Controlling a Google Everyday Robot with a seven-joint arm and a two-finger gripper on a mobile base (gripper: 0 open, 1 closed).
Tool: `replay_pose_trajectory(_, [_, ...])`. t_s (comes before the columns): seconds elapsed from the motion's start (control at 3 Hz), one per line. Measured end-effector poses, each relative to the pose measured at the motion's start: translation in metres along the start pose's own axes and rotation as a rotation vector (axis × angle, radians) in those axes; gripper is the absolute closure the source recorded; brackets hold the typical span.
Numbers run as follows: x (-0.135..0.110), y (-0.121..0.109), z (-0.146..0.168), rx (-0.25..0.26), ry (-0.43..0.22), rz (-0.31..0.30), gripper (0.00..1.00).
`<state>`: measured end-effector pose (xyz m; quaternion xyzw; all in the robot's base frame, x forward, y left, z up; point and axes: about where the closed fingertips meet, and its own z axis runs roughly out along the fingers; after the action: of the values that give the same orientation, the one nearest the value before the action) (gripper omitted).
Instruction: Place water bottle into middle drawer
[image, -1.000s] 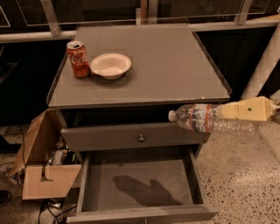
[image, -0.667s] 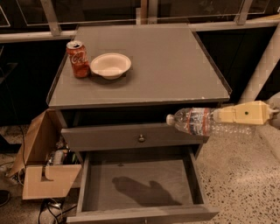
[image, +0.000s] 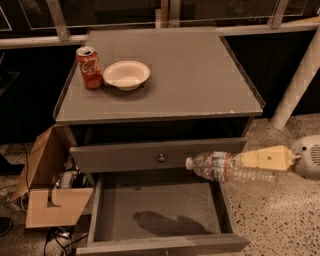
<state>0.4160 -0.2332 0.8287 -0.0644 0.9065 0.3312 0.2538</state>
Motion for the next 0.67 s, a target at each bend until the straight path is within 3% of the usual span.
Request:
replay_pose_trajectory(0.33, [0.0338,-0.0187,0.0351,-0.027,0.072,0.064,1.0])
replay_pose_trajectory(0.67, [0.0339,-0.0188,0.0353,-0.027,0.073,0.064,1.0])
